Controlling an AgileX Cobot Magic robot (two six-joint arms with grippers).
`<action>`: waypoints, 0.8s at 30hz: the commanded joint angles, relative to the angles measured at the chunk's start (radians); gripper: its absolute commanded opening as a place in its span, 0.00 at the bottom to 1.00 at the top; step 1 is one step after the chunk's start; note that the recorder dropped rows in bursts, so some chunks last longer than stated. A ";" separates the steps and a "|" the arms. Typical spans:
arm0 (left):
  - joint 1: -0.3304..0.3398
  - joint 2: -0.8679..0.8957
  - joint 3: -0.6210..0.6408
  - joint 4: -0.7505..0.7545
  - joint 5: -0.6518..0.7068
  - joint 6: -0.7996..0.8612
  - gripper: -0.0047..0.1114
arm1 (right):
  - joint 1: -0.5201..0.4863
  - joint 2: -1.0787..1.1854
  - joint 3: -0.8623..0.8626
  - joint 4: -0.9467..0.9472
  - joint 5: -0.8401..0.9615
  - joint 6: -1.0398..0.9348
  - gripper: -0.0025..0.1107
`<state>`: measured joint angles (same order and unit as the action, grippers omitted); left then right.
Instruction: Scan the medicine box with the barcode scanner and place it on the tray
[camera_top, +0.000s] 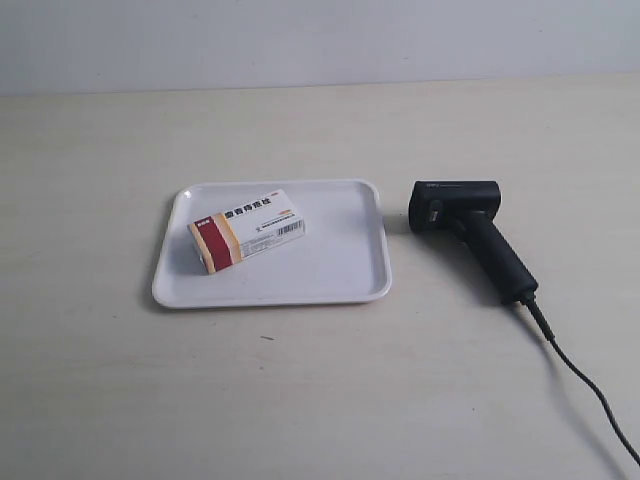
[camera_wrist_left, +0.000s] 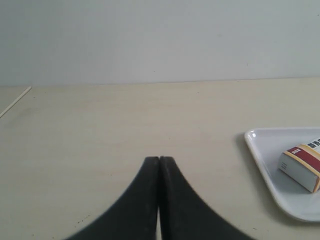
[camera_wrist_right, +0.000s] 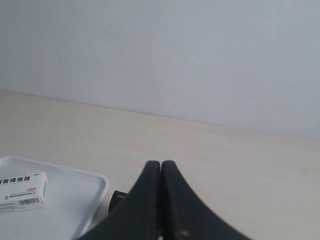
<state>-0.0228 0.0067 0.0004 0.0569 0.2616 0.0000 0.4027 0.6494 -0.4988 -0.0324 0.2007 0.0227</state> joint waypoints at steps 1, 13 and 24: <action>0.002 -0.007 0.000 -0.011 -0.002 0.000 0.05 | 0.005 -0.007 0.003 0.000 -0.007 0.004 0.03; 0.002 -0.007 0.000 -0.011 -0.002 0.000 0.05 | 0.005 -0.156 0.408 0.063 -0.301 0.004 0.03; 0.002 -0.007 0.000 -0.011 -0.002 0.000 0.05 | -0.006 -0.351 0.499 0.086 -0.285 0.034 0.03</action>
<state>-0.0228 0.0067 0.0004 0.0532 0.2616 0.0000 0.4027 0.3371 -0.0046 0.0536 -0.0684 0.0501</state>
